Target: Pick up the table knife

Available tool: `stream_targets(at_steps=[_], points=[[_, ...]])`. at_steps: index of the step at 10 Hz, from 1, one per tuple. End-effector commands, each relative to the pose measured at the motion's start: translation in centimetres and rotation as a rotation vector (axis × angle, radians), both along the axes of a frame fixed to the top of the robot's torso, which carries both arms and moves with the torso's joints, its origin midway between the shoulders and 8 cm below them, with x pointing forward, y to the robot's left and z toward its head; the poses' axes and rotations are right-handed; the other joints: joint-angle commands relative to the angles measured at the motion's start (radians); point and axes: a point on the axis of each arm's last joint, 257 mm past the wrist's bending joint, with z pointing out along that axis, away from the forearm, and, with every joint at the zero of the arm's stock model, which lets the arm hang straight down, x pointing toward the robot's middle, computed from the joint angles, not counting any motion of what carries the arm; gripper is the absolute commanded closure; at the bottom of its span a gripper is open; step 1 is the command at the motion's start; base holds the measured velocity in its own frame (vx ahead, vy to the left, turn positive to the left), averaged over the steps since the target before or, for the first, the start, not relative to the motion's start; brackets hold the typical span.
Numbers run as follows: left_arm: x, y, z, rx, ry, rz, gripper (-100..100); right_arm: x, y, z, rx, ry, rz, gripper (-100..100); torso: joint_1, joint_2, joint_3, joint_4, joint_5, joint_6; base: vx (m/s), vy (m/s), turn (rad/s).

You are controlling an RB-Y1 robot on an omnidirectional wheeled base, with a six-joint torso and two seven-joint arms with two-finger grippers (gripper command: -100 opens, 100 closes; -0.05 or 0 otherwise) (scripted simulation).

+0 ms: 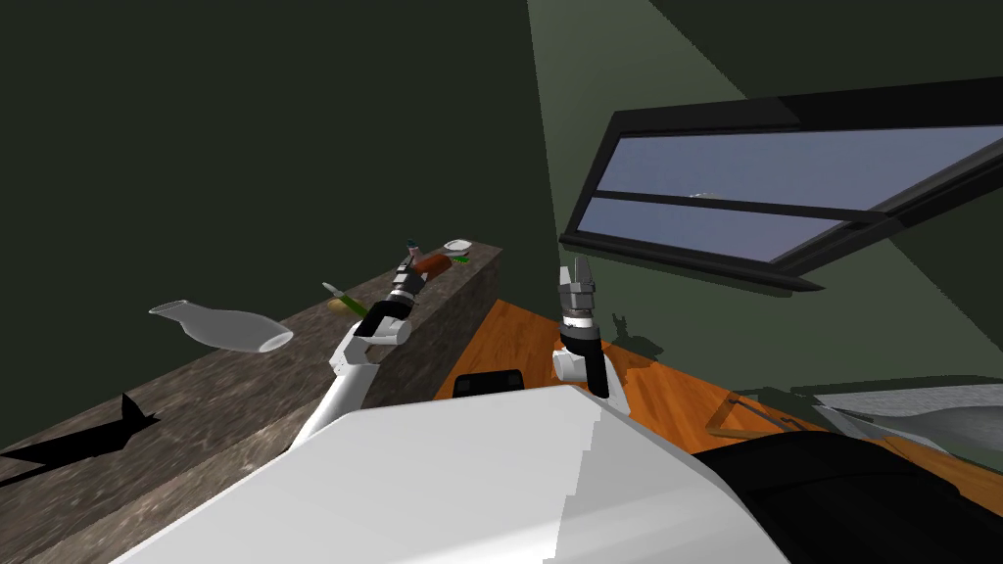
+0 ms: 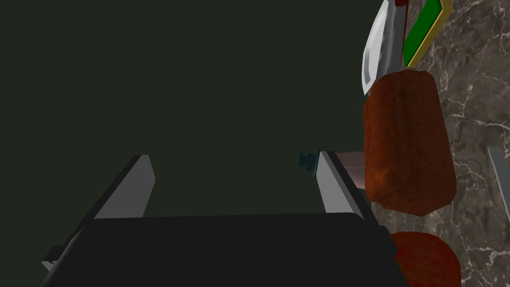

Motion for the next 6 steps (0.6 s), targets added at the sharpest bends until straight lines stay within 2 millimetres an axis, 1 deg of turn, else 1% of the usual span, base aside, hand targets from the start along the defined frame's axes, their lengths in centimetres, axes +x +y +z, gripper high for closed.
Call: stream_targets(at_steps=[1, 2, 3, 4, 5, 6], points=[[1.6, 0.6, -0.9, -0.033, 0.051, -0.002, -100, 0.0, 0.0, 0.0, 0.000, 0.000, 0.000, 0, 0.000, 0.000, 0.000, 0.000, 0.000, 0.000, -0.008, -0.043, 0.018], [1.8, 0.6, -1.2, -0.032, 0.068, 0.000, -100, 0.0, 0.0, 0.0, 0.000, 0.000, 0.000, 0, 0.000, 0.000, 0.000, 0.000, 0.000, 0.000, -0.001, -0.042, 0.009], [3.1, 1.2, -1.7, -0.062, 0.101, 0.000, -100, 0.0, 0.0, 0.0, 0.000, 0.000, 0.000, 0, 0.000, 0.000, 0.000, 0.000, 0.000, 0.000, 0.005, -0.045, 0.022], [3.2, 1.2, -2.2, -0.061, 0.122, 0.003, -100, 0.0, 0.0, 0.0, 0.000, 0.000, 0.000, 0, 0.000, -0.001, 0.000, 0.000, 0.000, 0.000, 0.007, -0.034, 0.012], [4.3, 1.8, -2.4, -0.093, 0.154, 0.003, -100, 0.0, 0.0, 0.0, 0.000, 0.000, 0.000, 0, 0.000, -0.001, 0.000, 0.000, 0.000, 0.000, 0.006, -0.040, 0.017], [4.4, 2.0, -3.2, -0.093, 0.178, 0.008, -100, 0.0, 0.0, 0.0, 0.000, 0.000, 0.000, 0, 0.000, -0.001, 0.000, 0.000, 0.000, 0.000, 0.002, -0.035, 0.012]])
